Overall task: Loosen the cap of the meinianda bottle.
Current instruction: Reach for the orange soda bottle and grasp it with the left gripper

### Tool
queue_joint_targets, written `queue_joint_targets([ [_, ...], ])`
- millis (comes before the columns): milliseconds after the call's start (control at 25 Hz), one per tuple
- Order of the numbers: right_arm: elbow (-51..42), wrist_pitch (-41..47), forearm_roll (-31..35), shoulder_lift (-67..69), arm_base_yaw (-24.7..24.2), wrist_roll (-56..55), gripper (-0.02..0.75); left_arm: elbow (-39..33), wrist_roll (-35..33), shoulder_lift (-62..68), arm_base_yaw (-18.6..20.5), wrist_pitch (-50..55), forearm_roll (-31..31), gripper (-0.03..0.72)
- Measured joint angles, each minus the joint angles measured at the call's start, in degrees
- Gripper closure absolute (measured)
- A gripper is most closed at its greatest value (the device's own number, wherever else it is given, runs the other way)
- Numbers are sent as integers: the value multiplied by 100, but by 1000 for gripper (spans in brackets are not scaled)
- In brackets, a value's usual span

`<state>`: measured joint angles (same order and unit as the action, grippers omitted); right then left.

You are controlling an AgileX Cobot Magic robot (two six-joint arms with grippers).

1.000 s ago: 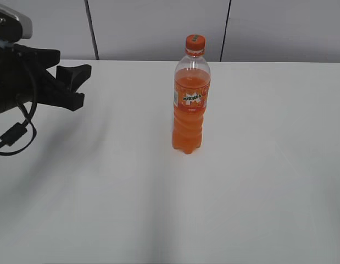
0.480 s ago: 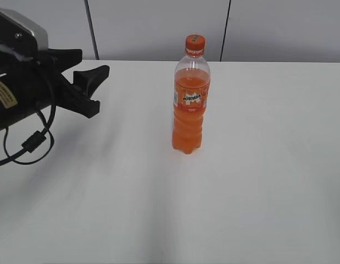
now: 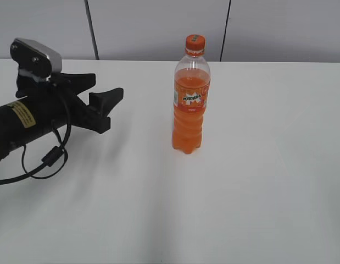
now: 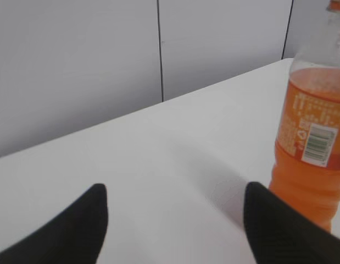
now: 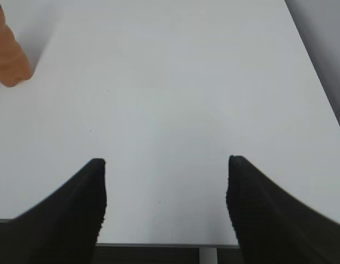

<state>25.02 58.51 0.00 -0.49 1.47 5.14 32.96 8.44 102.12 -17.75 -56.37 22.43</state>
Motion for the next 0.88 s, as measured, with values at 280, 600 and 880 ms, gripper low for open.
queue_joint_targets([
  [280,0,0,0,0,0,0,225,278,337,413,0,-42,494,95],
  [600,0,0,0,0,0,0,225,1020,704,1219,0,-71,1873,95],
  [880,0,0,0,0,0,0,225,1316,868,1644,0,-475,2274,83],
])
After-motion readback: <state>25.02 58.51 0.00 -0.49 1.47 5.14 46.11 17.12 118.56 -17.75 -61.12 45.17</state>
